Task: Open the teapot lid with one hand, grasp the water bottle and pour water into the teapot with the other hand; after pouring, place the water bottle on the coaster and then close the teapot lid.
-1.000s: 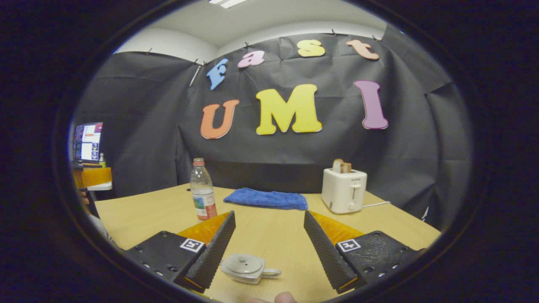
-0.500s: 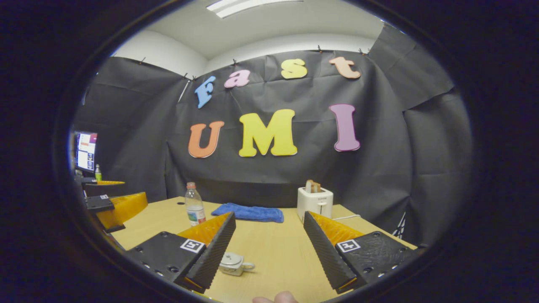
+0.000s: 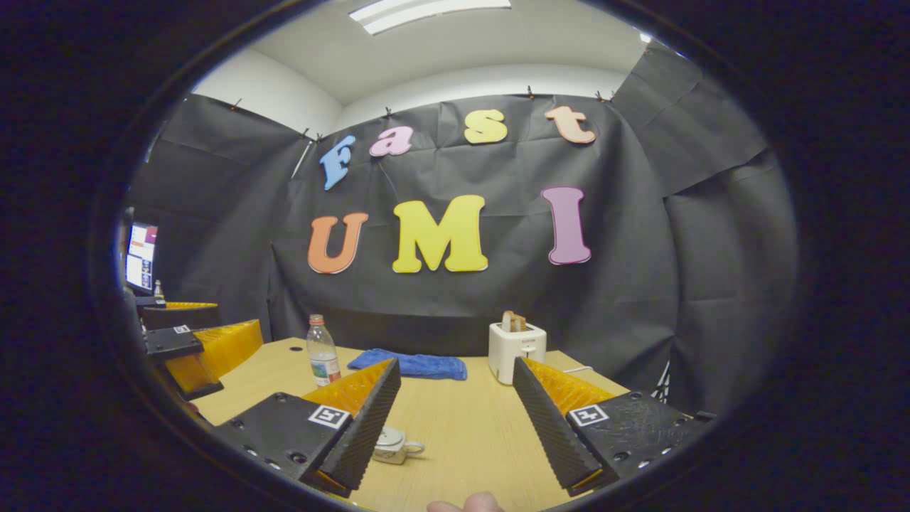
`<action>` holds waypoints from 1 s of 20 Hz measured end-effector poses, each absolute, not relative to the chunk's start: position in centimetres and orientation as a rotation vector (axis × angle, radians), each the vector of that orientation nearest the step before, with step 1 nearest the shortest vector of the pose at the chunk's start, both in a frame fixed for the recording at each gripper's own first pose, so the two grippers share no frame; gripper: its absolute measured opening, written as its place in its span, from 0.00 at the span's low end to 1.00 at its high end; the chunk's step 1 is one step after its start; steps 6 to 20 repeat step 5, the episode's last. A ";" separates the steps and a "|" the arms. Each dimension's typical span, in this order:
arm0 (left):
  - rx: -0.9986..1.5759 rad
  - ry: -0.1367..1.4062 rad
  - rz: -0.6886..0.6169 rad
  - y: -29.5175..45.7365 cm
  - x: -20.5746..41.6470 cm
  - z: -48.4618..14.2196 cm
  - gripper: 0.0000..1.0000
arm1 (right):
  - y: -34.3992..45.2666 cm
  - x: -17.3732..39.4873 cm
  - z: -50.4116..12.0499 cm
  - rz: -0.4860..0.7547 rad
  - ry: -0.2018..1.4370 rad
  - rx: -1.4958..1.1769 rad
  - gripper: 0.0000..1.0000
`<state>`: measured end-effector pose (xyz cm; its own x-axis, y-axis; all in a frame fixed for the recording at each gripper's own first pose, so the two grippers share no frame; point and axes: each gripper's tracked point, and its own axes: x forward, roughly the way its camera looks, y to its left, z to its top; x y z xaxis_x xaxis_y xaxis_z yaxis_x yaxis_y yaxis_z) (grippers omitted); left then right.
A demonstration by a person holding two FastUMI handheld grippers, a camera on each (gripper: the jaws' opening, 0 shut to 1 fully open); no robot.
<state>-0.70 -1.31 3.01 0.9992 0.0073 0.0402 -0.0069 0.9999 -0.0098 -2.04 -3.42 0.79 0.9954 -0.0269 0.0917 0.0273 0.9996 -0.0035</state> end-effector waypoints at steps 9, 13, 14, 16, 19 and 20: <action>0.007 -0.038 0.034 -0.5 -1.1 3.2 0.99 | -1.7 -1.9 0.6 -0.013 -0.072 -0.022 0.95; 0.007 -0.038 0.034 -0.5 -1.1 3.2 0.99 | -1.7 -1.9 0.6 -0.013 -0.072 -0.022 0.95; 0.007 -0.038 0.034 -0.5 -1.1 3.2 0.99 | -1.7 -1.9 0.6 -0.013 -0.072 -0.022 0.95; 0.007 -0.038 0.034 -0.5 -1.1 3.2 0.99 | -1.7 -1.9 0.6 -0.013 -0.072 -0.022 0.95; 0.007 -0.038 0.034 -0.5 -1.1 3.2 0.99 | -1.7 -1.9 0.6 -0.013 -0.072 -0.022 0.95; 0.007 -0.038 0.034 -0.5 -1.1 3.2 0.99 | -1.7 -1.9 0.6 -0.013 -0.072 -0.022 0.95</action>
